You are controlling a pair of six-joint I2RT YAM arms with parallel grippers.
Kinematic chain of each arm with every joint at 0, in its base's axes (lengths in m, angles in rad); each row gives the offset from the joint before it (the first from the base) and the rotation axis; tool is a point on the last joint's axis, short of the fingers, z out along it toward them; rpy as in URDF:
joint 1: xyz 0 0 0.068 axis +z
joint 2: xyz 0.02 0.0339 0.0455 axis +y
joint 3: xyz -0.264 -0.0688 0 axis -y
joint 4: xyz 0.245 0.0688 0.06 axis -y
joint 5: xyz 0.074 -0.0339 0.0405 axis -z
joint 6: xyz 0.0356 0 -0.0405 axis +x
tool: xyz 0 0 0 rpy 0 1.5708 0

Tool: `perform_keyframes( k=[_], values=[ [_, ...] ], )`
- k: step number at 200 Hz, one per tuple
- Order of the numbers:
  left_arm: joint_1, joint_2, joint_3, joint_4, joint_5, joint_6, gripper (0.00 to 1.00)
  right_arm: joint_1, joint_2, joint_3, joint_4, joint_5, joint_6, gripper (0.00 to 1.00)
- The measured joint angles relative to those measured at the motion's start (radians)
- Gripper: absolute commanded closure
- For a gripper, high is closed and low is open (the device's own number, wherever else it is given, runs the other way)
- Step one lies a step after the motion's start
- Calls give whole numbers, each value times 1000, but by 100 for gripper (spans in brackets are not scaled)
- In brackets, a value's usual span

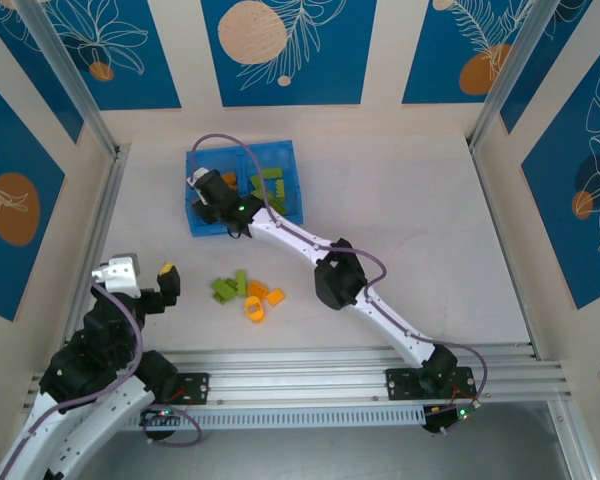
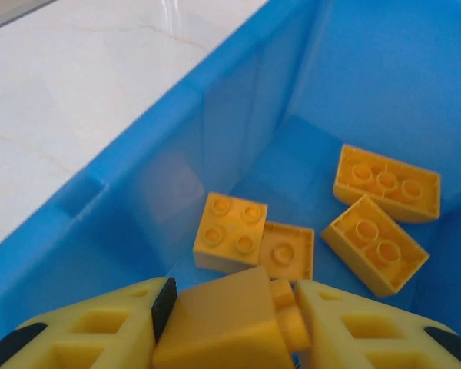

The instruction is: Sort the legos into containers by color

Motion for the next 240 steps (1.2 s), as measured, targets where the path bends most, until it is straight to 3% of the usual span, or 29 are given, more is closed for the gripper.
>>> perform_keyframes(
  k=[38,69,97,128,155,182,209,240],
  values=[
    [0,32,0,0,0,3,0,1,-93,-29,-44,-17,0,52],
    [0,62,0,0,0,4,0,0,-282,-132,-64,-41,8,52],
    [1,108,1,4,13,23,0,0,-554,-372,-67,-118,21,51],
    [1,223,4,11,124,2,2,0,-928,-770,-61,-262,44,44],
    [1,422,29,28,276,-74,6,0,-1225,-1075,-73,-391,92,30],
    [1,755,153,28,395,-132,12,-8,-1422,-1294,-104,-529,163,21],
    [1,1038,244,56,449,-154,18,-11,-1478,-1452,-135,-620,243,14],
    [3,1190,260,90,465,-155,34,-11,-1480,-1594,-161,-636,335,9]
  ],
)
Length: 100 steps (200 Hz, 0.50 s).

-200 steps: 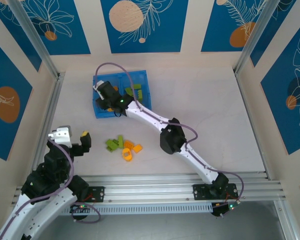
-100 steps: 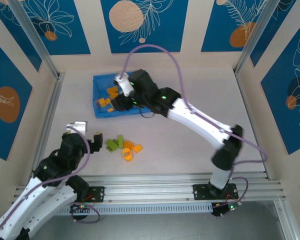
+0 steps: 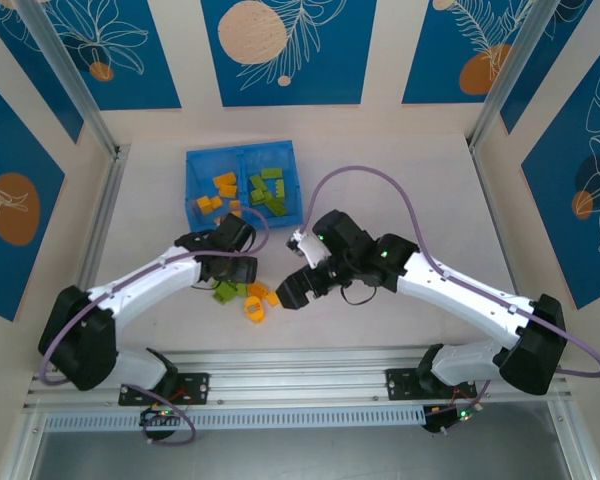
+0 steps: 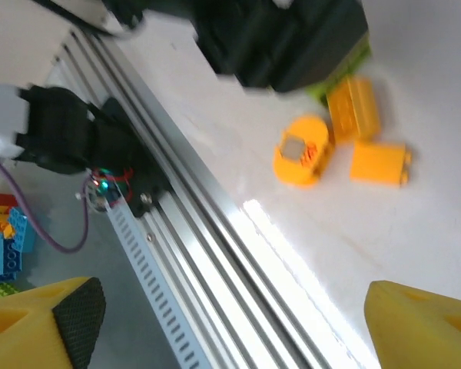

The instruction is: Sort the legos into containers by color

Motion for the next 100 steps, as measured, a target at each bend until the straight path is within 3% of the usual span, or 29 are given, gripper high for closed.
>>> perform_keyframes(
  k=[44,100],
  values=[
    [18,106,9,63,4,-17,59,-1,-10,-66,-12,40,79,8],
    [31,214,9,141,25,-18,62,-1,-21,-66,-12,86,91,8]
  ],
)
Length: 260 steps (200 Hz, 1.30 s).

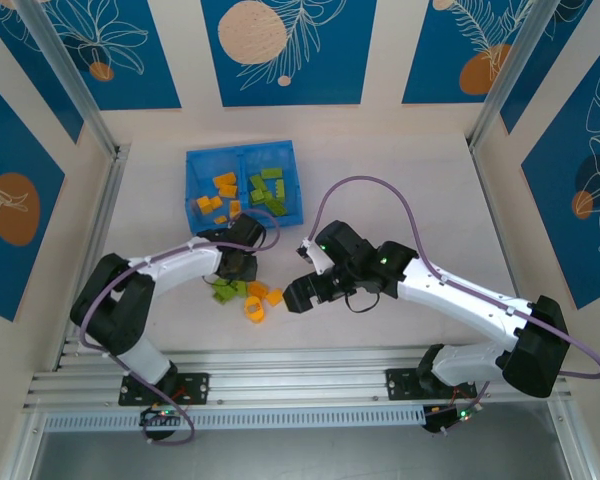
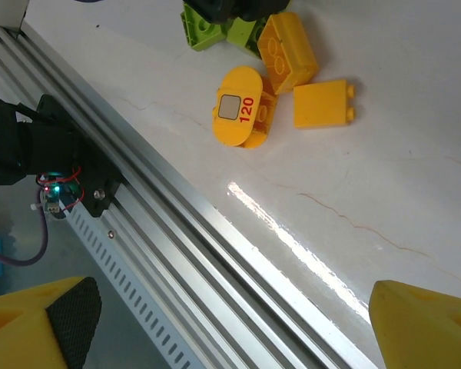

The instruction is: Sort the legos into containers by color

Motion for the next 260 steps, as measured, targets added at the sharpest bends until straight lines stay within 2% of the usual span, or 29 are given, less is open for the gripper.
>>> perform_keyframes(
  k=[38,71,91,117,142,177,202,231,260],
  values=[
    [1,18,-34,47,24,-18,66,0,0,0,0,2,8,8],
    [2,19,-64,80,38,-41,79,0,0,1,0,2,19,8],
    [2,14,-65,85,39,-45,83,0,0,12,0,8,28,8],
    [2,-5,-65,69,42,-44,85,0,-20,21,2,40,44,8],
    [2,-87,-34,16,41,-35,87,0,-70,21,1,94,69,8],
    [2,-187,127,-16,19,2,90,-13,-187,8,10,169,106,8],
    [2,-164,284,-23,-15,43,90,-31,-252,-20,16,202,131,8],
    [6,-12,492,10,-66,97,91,-39,-272,-40,15,226,146,8],
    [47,265,744,40,-71,106,92,-45,-279,-55,13,226,158,8]
  ],
)
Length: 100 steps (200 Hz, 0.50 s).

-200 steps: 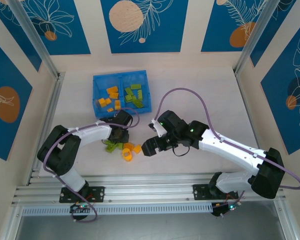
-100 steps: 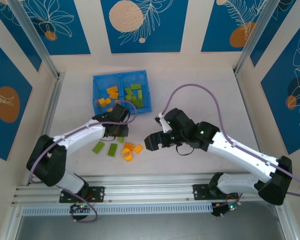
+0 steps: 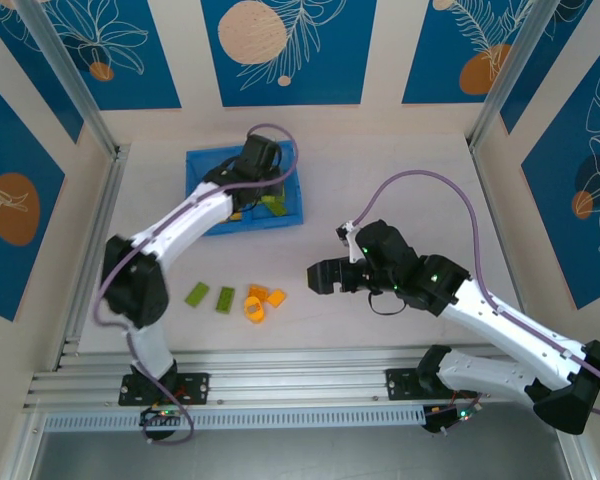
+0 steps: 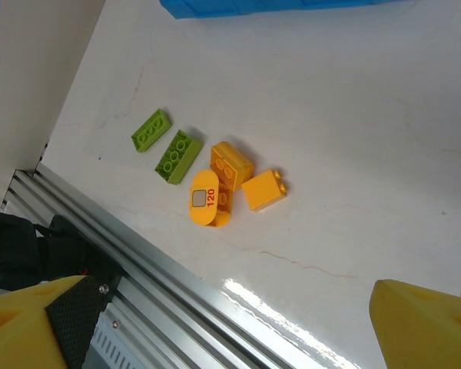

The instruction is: Sort the legos into containers by color

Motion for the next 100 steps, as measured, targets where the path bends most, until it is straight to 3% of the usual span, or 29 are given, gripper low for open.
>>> perform_keyframes(
  k=[25,54,70,100],
  values=[
    [48,262,265,-2,0,-3,90,-6,-14,-4,-5,0,3,8],
    [92,505,557,-48,8,-7,66,-19,-47,-4,-18,0,2,7],
    [108,574,652,-69,32,-13,56,-29,-60,-4,-25,0,2,7],
    [115,583,700,-101,91,-10,51,-42,-60,-4,-28,-1,2,7]
  ],
)
